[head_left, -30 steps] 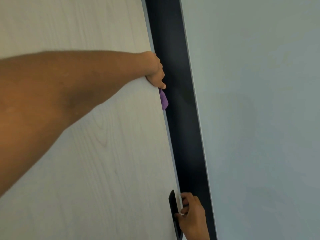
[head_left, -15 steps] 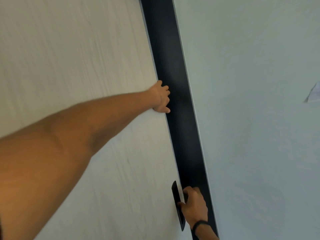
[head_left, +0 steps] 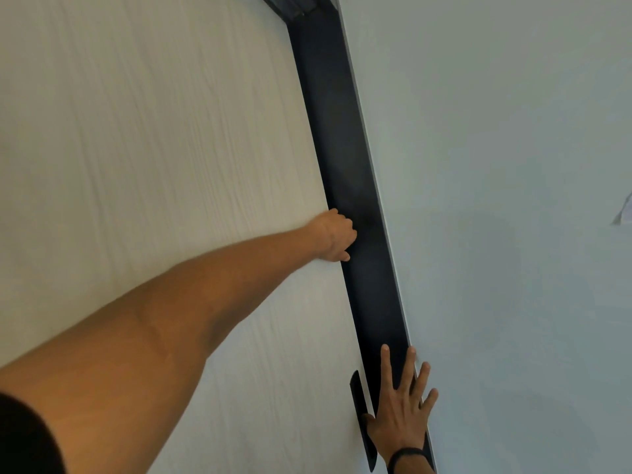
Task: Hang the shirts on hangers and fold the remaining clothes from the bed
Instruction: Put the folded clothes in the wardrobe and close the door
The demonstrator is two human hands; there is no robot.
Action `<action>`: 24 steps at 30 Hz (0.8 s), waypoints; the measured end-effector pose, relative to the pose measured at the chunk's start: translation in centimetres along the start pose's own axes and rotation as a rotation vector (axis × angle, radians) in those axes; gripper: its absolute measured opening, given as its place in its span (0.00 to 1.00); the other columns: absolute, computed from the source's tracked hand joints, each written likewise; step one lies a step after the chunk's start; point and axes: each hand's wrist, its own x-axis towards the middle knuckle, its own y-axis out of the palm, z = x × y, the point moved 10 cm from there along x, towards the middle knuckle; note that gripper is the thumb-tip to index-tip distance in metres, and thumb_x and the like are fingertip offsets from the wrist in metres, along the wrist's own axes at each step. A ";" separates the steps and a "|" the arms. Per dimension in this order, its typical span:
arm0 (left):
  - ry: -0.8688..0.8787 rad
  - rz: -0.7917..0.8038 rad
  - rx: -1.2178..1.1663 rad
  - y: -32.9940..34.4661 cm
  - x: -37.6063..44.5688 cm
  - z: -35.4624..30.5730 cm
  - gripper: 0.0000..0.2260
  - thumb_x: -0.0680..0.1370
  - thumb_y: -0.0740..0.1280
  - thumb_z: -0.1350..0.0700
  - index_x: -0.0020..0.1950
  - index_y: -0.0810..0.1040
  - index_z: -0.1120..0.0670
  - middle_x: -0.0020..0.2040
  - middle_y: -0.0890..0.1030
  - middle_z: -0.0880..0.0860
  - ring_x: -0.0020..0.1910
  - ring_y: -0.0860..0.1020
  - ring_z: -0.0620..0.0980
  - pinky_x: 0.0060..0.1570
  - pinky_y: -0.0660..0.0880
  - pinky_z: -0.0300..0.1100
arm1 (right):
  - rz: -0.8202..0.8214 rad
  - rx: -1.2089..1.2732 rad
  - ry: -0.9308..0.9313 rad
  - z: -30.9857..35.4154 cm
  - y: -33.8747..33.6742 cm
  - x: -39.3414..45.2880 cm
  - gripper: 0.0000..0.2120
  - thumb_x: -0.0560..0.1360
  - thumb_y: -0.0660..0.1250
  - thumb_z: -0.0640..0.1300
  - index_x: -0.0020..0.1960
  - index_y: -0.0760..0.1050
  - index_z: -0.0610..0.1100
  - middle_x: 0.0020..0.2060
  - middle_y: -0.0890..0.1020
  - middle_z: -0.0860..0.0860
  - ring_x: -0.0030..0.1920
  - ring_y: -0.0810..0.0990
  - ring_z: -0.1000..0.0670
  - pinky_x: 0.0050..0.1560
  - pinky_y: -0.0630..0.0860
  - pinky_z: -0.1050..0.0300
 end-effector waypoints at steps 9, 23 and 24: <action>0.008 0.010 0.002 0.7 0.8 -1.4 0.24 0.83 0.59 0.37 0.64 0.80 0.54 0.60 0.82 0.54 0.60 0.80 0.56 0.68 0.70 0.53 | -0.120 0.061 -0.023 0.3 -0.4 0.9 0.74 0.64 0.83 0.53 0.78 0.21 0.53 0.78 0.25 0.40 0.80 0.32 0.32 0.77 0.51 0.25; -0.248 -0.179 0.049 2.3 -2.8 -6.4 0.24 0.76 0.70 0.44 0.68 0.75 0.55 0.67 0.71 0.60 0.68 0.68 0.62 0.71 0.61 0.64 | -0.197 0.111 -0.053 1.1 0.9 1.5 0.69 0.63 0.75 0.29 0.81 0.29 0.60 0.78 0.25 0.40 0.81 0.40 0.29 0.79 0.58 0.33; -0.251 -0.151 0.066 2.8 -3.3 -7.2 0.26 0.78 0.68 0.42 0.70 0.74 0.55 0.69 0.70 0.60 0.70 0.67 0.63 0.73 0.57 0.67 | -0.195 0.100 -0.044 1.0 1.0 1.6 0.68 0.63 0.74 0.29 0.81 0.29 0.59 0.78 0.25 0.39 0.81 0.42 0.28 0.79 0.59 0.34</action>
